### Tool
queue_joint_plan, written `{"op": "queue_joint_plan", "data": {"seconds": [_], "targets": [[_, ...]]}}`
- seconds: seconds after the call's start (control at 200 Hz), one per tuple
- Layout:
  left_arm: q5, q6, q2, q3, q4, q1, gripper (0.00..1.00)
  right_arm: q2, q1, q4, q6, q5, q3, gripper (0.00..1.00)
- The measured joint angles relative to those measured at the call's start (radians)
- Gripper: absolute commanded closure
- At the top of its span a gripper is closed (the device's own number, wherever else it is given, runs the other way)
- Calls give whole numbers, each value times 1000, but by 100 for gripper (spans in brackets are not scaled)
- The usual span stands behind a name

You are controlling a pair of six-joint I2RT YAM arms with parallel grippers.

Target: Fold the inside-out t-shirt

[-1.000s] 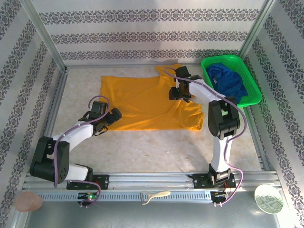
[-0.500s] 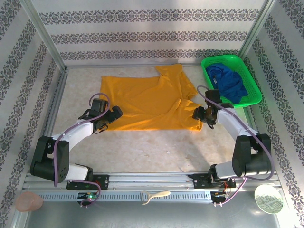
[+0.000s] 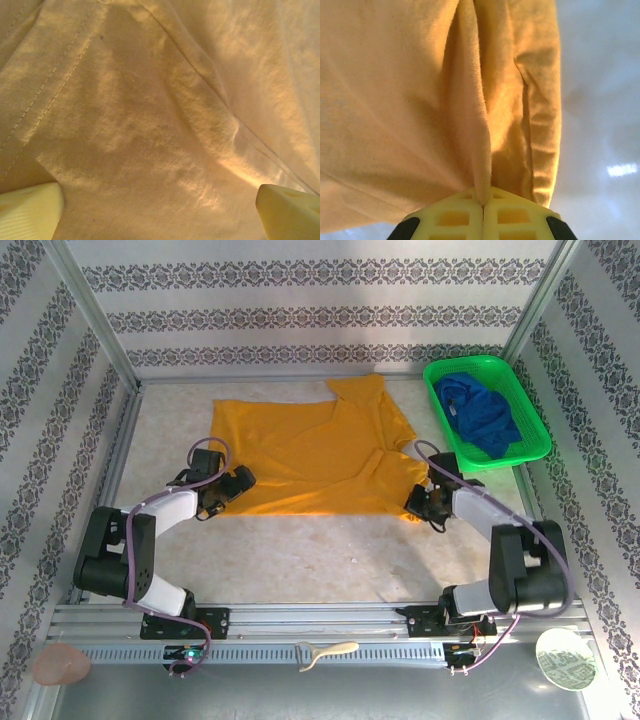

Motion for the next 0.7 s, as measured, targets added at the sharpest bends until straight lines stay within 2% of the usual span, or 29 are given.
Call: {"op": "queue_joint_plan", "data": {"seconds": [0.23,0.26,0.295,0.32,0.345,0.54,0.699], "targets": [[-35,-21,-105,-99,25,18,0,-305,-3,-63,102,42,-85,100],[-41,-26,-125,-111,10,18,0,-327,-8,-72,110,46,-93,87],[-50,-31,-151,-125,-9,19,1,-346,-14,-84,122,51,-103,67],[-55,-34,-172,-134,-26,19,0,-355,-19,-93,131,60,-109,61],[-62,-35,-193,-142,-43,20,0,-361,-25,-103,135,67,-115,58],[-92,-29,-337,-124,-185,23,0,-381,-34,-170,123,99,-107,57],[-98,4,-345,-17,-227,23,0,-306,13,-192,29,99,58,58]]}}
